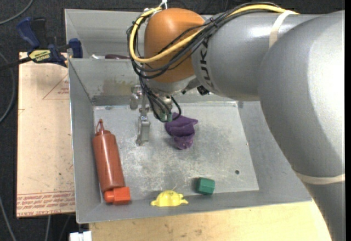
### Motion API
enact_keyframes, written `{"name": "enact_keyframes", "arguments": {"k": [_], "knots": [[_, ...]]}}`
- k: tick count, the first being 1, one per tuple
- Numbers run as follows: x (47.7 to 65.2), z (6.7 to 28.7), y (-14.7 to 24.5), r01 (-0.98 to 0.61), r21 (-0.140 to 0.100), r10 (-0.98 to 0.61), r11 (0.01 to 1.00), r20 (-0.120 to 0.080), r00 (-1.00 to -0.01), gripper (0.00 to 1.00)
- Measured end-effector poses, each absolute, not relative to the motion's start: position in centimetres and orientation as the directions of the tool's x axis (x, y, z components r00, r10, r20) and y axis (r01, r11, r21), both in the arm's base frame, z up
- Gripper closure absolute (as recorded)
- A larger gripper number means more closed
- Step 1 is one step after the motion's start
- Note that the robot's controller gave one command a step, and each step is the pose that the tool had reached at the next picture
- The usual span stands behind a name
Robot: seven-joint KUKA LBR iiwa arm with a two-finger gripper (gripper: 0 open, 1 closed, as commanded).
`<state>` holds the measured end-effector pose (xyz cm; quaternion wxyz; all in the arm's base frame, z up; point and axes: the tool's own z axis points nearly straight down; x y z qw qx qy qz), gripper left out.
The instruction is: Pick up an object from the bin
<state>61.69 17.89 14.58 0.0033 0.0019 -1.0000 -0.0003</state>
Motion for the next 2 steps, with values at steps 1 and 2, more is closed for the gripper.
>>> {"name": "enact_keyframes", "arguments": {"k": [1,2], "knots": [[61.9,15.1,17.8,-0.001,0.002,-0.001,1.0,-0.001,-1.0,0.0],[62.2,11.3,16.7,-0.066,0.003,-0.066,0.998,-0.004,-0.998,0.0]]}}
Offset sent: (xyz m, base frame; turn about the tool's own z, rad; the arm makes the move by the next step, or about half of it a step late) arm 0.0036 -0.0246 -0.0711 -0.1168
